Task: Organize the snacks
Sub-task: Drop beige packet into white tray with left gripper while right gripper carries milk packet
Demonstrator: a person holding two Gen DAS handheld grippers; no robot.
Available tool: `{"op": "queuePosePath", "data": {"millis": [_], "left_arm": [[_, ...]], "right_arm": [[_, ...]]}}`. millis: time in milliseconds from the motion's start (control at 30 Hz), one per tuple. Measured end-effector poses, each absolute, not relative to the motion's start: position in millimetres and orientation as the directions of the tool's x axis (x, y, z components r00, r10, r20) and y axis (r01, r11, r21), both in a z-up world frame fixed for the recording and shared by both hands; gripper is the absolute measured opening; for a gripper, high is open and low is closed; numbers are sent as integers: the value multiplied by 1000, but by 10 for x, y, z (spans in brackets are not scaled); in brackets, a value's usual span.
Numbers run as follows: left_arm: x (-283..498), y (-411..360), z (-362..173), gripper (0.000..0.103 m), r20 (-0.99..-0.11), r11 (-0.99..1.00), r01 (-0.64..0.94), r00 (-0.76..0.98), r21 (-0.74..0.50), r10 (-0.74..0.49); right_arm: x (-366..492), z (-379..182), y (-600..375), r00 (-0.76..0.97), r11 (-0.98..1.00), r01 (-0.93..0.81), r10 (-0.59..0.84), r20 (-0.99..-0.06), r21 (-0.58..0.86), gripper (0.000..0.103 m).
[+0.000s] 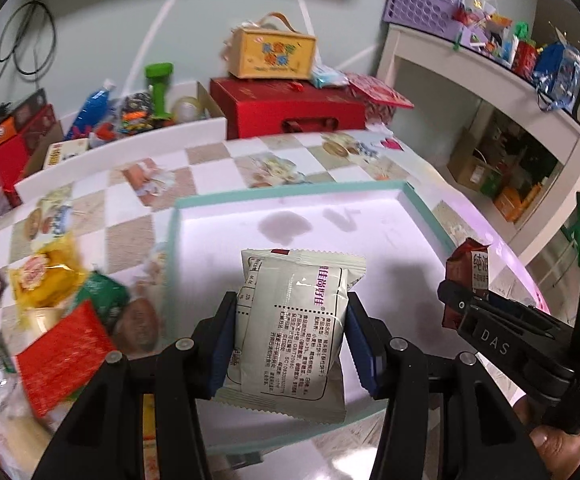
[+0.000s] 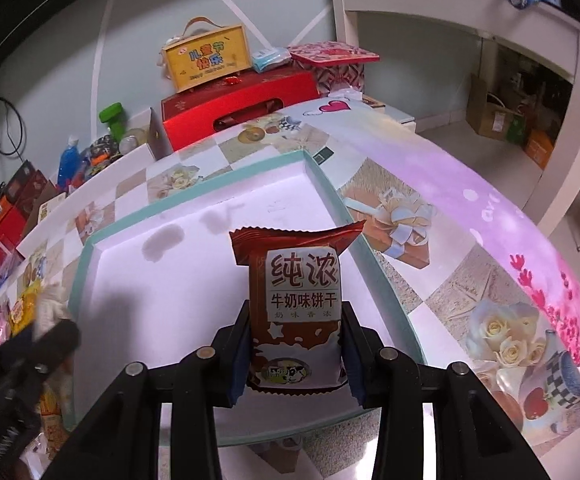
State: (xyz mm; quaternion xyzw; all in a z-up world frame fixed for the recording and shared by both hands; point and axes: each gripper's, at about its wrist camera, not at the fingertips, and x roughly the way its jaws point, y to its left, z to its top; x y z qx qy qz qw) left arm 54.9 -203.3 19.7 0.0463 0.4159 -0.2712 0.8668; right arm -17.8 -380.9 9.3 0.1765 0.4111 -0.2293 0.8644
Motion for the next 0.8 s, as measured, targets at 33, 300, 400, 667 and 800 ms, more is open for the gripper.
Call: {"op": "queuePosePath", "data": {"millis": [33,300,400,667,800], "left_arm": [[549,-2057,179,53,-746,847,512,508,-142,-431],[585,-2215,6,53,-755,838,529,492,-137,-434],[610,-2213,-29,53,-757,842,521,490,-142,-431],[629,-2135,-4,63,-761,856,495,496,-149,-419],[631,-2086,33,84,-765,864,480,498,-148,-408]], "right_arm": [[-172,82,-3805,556,833,541,-251,-793,116,42],[-133,22,-3828,549,830,545,-245,-799,120,42],[-121,12,-3818,550,834,539,-237,-801,123,42],[-90,-1,-3763,553,845,520,-225,-802,121,42],[-78,-6,-3747,555,848,516,-225,-801,119,44]]}}
